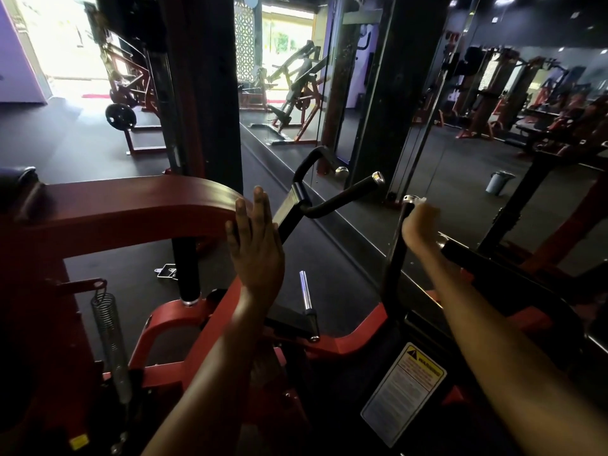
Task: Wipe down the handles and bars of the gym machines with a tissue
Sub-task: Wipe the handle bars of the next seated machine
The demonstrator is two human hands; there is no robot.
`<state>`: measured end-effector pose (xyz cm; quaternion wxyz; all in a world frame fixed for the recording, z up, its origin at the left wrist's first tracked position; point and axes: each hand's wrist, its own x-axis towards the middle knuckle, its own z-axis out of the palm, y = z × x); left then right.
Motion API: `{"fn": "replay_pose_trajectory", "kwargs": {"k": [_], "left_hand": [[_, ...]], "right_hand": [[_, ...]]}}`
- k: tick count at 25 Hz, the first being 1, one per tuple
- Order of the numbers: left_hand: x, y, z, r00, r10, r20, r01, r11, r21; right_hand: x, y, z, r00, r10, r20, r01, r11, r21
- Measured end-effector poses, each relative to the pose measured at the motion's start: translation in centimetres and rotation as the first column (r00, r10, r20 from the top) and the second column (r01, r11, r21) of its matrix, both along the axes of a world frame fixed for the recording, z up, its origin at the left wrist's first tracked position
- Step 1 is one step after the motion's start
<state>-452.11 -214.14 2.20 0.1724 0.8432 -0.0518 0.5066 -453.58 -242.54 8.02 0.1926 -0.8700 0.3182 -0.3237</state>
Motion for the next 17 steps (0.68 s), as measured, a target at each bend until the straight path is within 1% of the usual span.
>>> {"fn": "replay_pose_trajectory", "kwargs": {"k": [1, 2, 3, 5, 7, 8, 10, 12, 13, 14, 16, 17], "left_hand": [[0.1, 0.0, -0.1, 1.000, 0.019, 0.011, -0.019, 1.000, 0.012], [0.2, -0.1, -0.1, 0.999, 0.044, 0.025, -0.044, 0.999, 0.024], [0.2, -0.1, 0.0, 0.998, 0.059, 0.036, -0.060, 0.998, 0.028], [0.3, -0.1, 0.1, 0.998, 0.052, 0.047, -0.053, 0.998, 0.016], [0.3, 0.1, 0.0, 0.999, 0.016, 0.037, -0.016, 1.000, 0.005], [0.2, 0.1, 0.0, 1.000, 0.002, 0.031, -0.002, 1.000, 0.001], [0.0, 0.3, 0.1, 0.999, -0.024, 0.029, 0.024, 1.000, -0.012], [0.0, 0.1, 0.0, 0.999, -0.045, 0.027, 0.045, 0.999, -0.026], [0.0, 0.2, 0.1, 0.998, -0.048, 0.028, 0.048, 0.999, -0.025], [-0.1, 0.3, 0.3, 0.998, -0.049, 0.032, 0.050, 0.999, -0.019], [-0.1, 0.3, 0.4, 0.998, -0.041, 0.056, 0.041, 0.999, -0.002], [0.0, 0.3, 0.2, 0.997, -0.030, 0.068, 0.030, 1.000, 0.007]], "right_hand": [[-0.2, 1.1, -0.8, 0.999, -0.025, 0.034, 0.024, 0.999, 0.044], [-1.2, 2.4, -1.8, 0.999, -0.042, 0.034, 0.039, 0.997, 0.070], [-2.2, 3.2, -3.3, 0.999, -0.044, 0.004, 0.044, 0.996, 0.073], [-3.7, 3.4, -5.3, 0.997, -0.035, -0.070, 0.045, 0.989, 0.144], [-3.1, 2.5, -5.2, 0.994, -0.010, -0.110, 0.031, 0.982, 0.185], [-2.0, 1.9, -4.8, 0.997, -0.013, -0.073, 0.031, 0.966, 0.257], [-0.3, 2.0, -3.9, 0.995, -0.096, -0.007, 0.092, 0.928, 0.361], [-0.5, 2.5, -4.3, 0.993, -0.122, -0.002, 0.113, 0.913, 0.392], [-1.7, 3.0, -5.1, 0.993, -0.112, -0.027, 0.115, 0.932, 0.345], [-3.2, 3.5, -6.2, 0.991, -0.082, -0.106, 0.112, 0.944, 0.310], [-6.3, 3.4, -8.6, 0.968, 0.044, -0.246, 0.041, 0.943, 0.331], [-7.3, 3.6, -8.6, 0.966, 0.092, -0.243, -0.001, 0.937, 0.350]]}}
